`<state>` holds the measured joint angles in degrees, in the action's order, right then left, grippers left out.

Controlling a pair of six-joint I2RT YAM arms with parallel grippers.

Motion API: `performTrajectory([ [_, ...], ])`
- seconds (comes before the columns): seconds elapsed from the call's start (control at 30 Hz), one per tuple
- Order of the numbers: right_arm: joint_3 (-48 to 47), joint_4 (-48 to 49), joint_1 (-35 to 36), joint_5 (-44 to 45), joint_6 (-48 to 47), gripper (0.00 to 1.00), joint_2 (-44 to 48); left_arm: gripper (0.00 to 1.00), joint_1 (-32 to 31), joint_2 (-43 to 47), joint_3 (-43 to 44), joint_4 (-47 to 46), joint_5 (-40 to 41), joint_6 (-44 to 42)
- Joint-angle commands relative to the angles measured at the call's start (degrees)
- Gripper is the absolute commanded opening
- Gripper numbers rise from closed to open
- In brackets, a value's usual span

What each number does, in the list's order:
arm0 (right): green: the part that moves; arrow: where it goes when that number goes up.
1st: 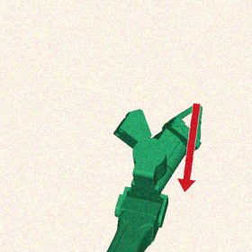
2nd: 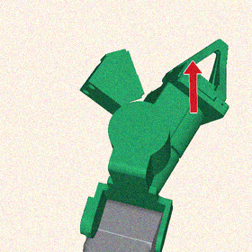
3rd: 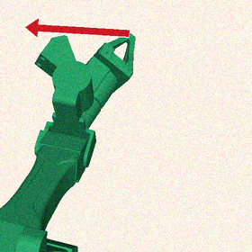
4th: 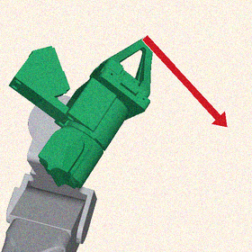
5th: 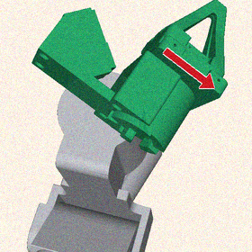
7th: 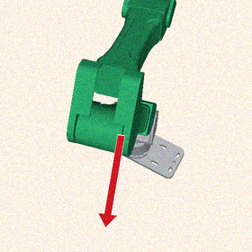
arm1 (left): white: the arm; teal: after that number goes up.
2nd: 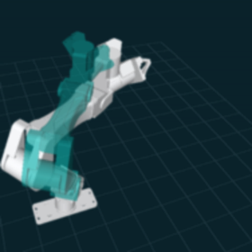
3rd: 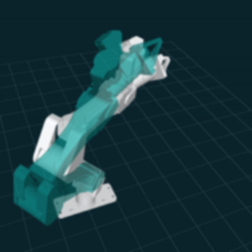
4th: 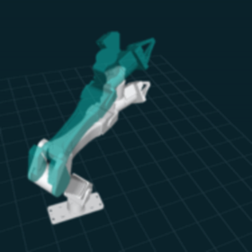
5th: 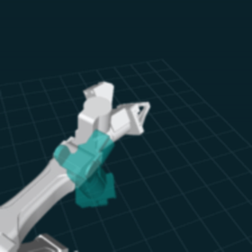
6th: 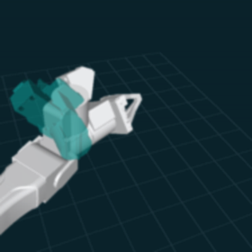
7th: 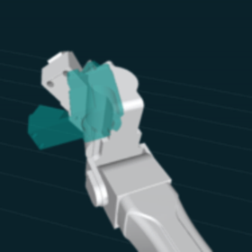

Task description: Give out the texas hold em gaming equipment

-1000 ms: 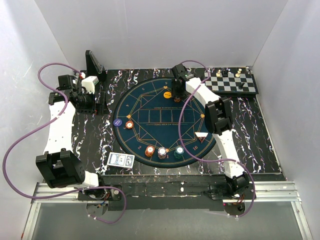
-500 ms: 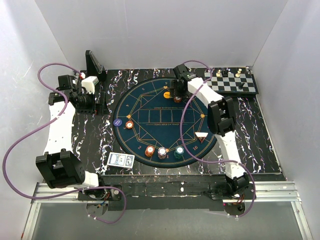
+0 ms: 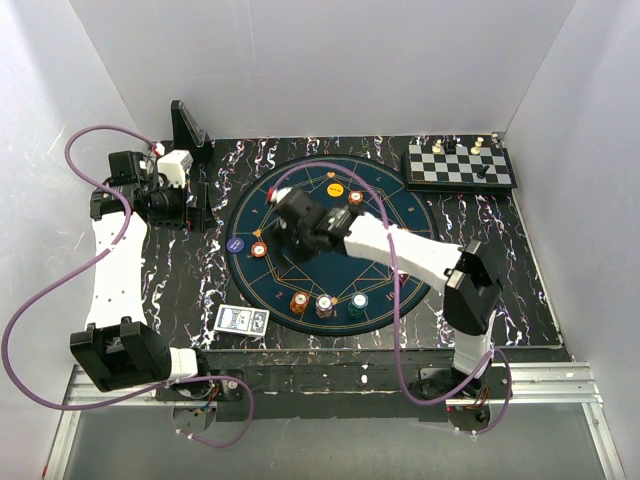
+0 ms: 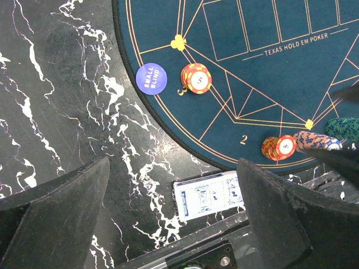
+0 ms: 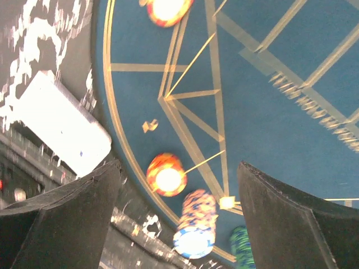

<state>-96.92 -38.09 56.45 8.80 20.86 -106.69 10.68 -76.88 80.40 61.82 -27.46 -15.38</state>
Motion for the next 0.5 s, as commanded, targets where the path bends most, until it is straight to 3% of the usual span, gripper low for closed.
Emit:
performTrajectory([
  [0.0,4.29,0.56,2.87,-5.8,0.23,0.91,-1.58,0.98,0.13,2.44,1.69,0.84,-0.14,0.79],
  [0.13,1.57,-3.57,5.51,-5.72,-0.64,0.91,-5.45,0.98,0.22,2.88,1.6,1.37,0.13,0.79],
  [0.47,4.64,-0.94,6.75,-6.77,-1.53,0.93,-7.74,0.98,0.31,2.97,1.78,1.28,0.57,0.43],
])
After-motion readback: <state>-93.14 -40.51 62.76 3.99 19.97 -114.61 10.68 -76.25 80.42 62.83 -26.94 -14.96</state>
